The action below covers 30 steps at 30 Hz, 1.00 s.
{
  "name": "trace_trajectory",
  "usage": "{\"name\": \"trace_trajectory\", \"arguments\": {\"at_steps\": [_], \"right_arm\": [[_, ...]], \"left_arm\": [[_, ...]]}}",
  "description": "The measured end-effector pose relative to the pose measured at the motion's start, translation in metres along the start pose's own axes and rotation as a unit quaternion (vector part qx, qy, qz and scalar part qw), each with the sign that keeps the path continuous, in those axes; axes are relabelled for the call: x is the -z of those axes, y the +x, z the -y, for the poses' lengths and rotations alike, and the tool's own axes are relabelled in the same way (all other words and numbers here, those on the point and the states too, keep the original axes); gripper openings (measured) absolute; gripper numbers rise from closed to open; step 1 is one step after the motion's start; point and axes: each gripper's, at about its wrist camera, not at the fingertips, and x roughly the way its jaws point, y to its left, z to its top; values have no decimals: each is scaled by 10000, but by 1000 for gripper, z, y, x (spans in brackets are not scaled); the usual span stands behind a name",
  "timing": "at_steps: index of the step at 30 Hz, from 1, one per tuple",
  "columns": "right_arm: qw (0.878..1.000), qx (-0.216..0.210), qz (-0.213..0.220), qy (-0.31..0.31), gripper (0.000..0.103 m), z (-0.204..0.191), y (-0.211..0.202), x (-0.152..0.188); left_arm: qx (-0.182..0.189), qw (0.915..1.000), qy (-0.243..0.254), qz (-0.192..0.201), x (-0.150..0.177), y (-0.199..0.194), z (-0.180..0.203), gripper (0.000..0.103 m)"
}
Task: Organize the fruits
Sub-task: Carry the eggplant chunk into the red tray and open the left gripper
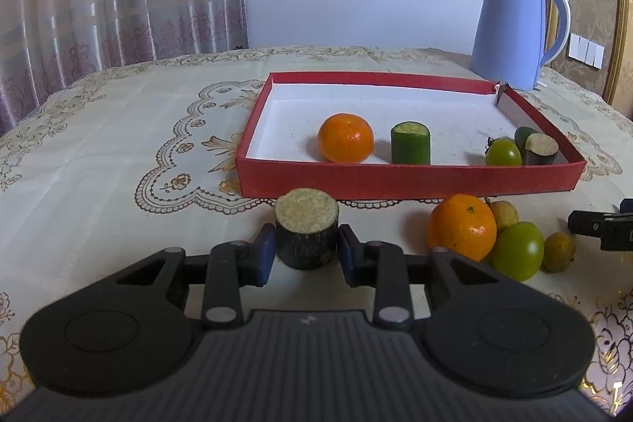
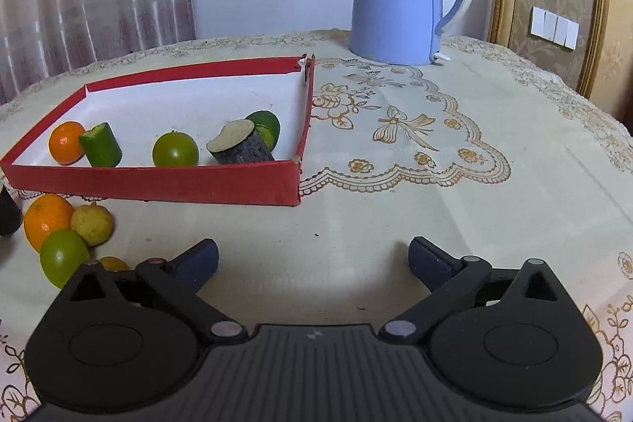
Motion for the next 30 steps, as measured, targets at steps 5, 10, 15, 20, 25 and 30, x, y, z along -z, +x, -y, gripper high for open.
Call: {"name": "trace_trajectory", "arguments": {"at_steps": [5, 10, 15, 20, 25, 30], "right_arm": [[10000, 5, -4, -5, 103, -1, 0, 0], [10000, 5, -4, -5, 103, -1, 0, 0], [10000, 5, -4, -5, 103, -1, 0, 0], [10000, 5, -5, -5, 103, -1, 0, 0], [10000, 5, -5, -4, 103, 0, 0, 0], [10000, 4, -5, -4, 103, -1, 0, 0]], "left_arm": [[-6, 10000, 1, 24, -1, -3, -1, 30], [52, 9999, -18, 107, -8, -11, 0, 30], [54, 9997, 68, 217, -20, -15, 4, 30], [-6, 9994, 211, 270, -34, -8, 14, 30], [128, 9986, 406, 303, -52, 5, 35, 30], [177, 9981, 486, 324, -67, 25, 50, 30]]}}
